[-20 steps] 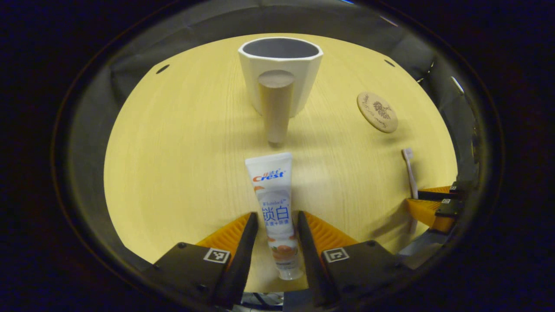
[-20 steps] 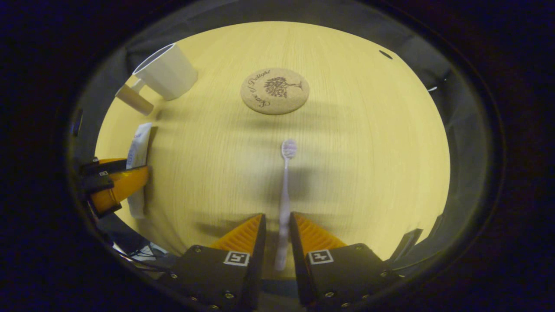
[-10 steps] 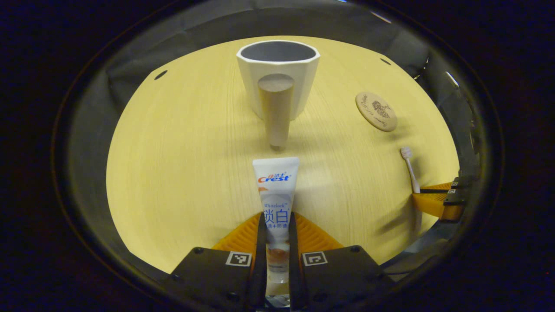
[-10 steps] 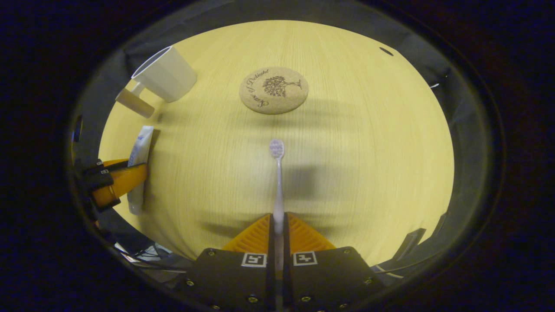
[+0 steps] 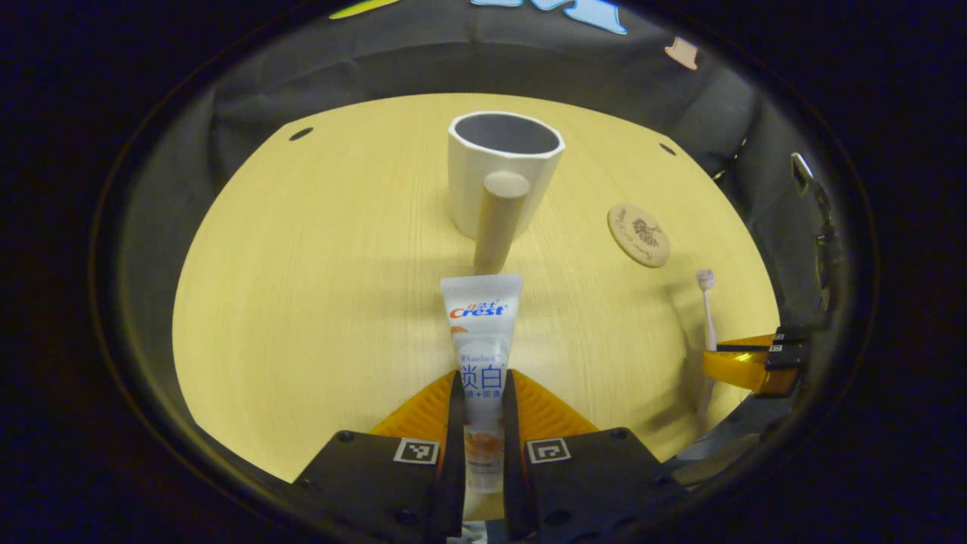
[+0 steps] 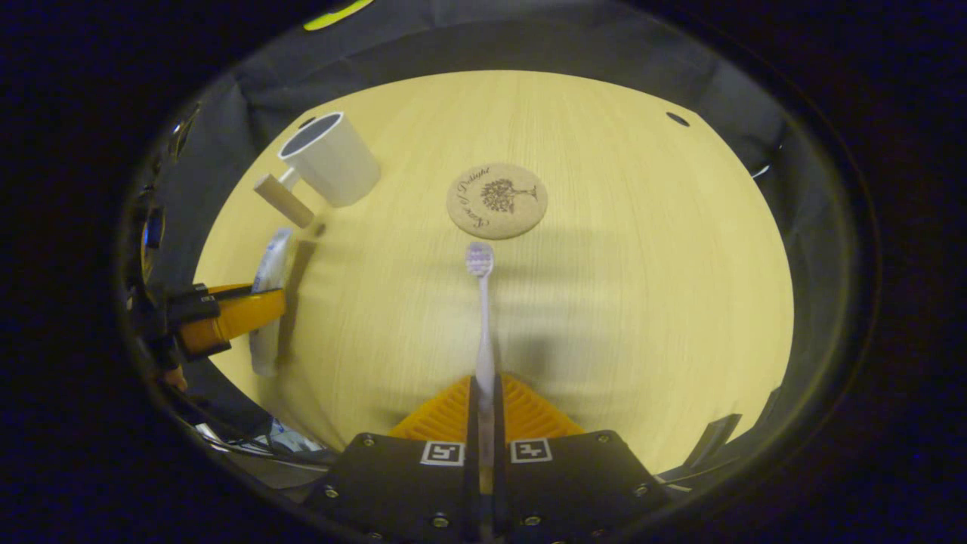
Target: Put the toothbrush and toothpaste on the desktop into the cup, then pick up the cup and place it on the coaster on the desktop.
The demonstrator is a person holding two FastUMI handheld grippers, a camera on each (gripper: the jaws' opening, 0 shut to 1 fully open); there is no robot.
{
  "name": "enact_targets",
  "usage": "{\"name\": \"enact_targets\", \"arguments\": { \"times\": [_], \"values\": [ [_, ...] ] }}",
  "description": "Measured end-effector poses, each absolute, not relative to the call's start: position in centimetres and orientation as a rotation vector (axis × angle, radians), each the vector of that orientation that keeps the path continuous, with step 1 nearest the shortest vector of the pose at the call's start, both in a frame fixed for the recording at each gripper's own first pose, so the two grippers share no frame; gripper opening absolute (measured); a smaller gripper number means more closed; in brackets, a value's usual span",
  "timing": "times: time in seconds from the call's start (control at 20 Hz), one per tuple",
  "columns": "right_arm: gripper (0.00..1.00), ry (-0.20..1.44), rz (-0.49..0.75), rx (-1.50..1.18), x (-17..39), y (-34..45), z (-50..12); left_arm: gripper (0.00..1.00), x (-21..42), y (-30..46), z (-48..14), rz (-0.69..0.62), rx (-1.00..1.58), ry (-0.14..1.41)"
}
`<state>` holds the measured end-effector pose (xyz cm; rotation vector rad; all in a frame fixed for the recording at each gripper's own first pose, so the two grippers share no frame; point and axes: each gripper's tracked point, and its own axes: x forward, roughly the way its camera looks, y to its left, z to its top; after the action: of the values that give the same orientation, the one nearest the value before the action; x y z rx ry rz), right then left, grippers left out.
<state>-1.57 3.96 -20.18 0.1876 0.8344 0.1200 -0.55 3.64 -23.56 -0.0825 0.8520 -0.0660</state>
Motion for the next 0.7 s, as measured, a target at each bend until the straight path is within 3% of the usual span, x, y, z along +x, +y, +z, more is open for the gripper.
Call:
{"name": "enact_targets", "arguments": {
  "times": [0.7],
  "values": [
    [0.07, 0.398, 0.170, 0.130, 1.9, 4.5, -6.7, 0.28, 1.2, 6.2, -10.1, -0.022, -0.170, 0.470]
  ]
}}
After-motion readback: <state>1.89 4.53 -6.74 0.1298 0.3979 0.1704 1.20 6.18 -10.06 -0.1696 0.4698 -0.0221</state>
